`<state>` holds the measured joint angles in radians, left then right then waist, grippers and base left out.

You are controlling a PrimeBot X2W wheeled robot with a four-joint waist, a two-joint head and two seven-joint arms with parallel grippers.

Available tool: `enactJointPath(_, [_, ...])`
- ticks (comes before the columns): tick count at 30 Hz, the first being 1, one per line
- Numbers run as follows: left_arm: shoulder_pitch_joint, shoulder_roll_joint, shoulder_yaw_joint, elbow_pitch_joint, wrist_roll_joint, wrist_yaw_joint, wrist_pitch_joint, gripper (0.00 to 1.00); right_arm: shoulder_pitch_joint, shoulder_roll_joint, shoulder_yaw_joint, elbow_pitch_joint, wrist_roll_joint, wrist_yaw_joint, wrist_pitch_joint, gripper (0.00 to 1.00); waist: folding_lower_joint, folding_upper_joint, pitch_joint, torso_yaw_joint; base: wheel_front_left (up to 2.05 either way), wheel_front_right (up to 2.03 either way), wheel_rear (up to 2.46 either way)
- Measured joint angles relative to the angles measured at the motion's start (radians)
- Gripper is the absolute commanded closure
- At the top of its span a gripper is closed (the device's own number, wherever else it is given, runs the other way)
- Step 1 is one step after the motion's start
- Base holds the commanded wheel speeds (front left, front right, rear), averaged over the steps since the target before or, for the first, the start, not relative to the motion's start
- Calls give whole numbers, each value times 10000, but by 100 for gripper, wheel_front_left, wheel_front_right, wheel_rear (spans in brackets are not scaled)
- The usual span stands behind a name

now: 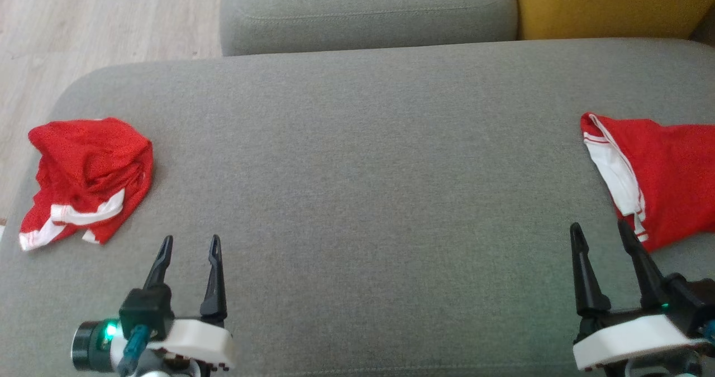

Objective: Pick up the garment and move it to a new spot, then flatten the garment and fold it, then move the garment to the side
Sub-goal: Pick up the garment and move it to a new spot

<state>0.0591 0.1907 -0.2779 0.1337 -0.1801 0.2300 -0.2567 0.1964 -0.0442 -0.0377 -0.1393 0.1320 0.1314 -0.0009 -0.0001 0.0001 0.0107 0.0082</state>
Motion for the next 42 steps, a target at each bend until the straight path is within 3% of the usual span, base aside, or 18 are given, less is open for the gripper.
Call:
enactJointPath(13, [-354,-77,25,-123,15,15,0,0,-15,2,46,-253,-27,0,12,0,0,0,227,936,0,0,0])
enactJointPath(27, [-1383,-648,355,-451,303,-420,0,0,-355,-88,437,-1103,-278,0,522,0,0,0,726,3394,0,0,0])
enactJointPath(34, [-1512,-802,700,-454,483,-552,0,0,-477,-290,594,-1212,-276,0,660,0,0,0,958,4283,0,0,0])
enactJointPath(42, [-1968,-1064,1045,-272,573,-736,0,0,-714,-476,594,-1576,-278,0,943,0,0,0,1583,4604,0,0,0])
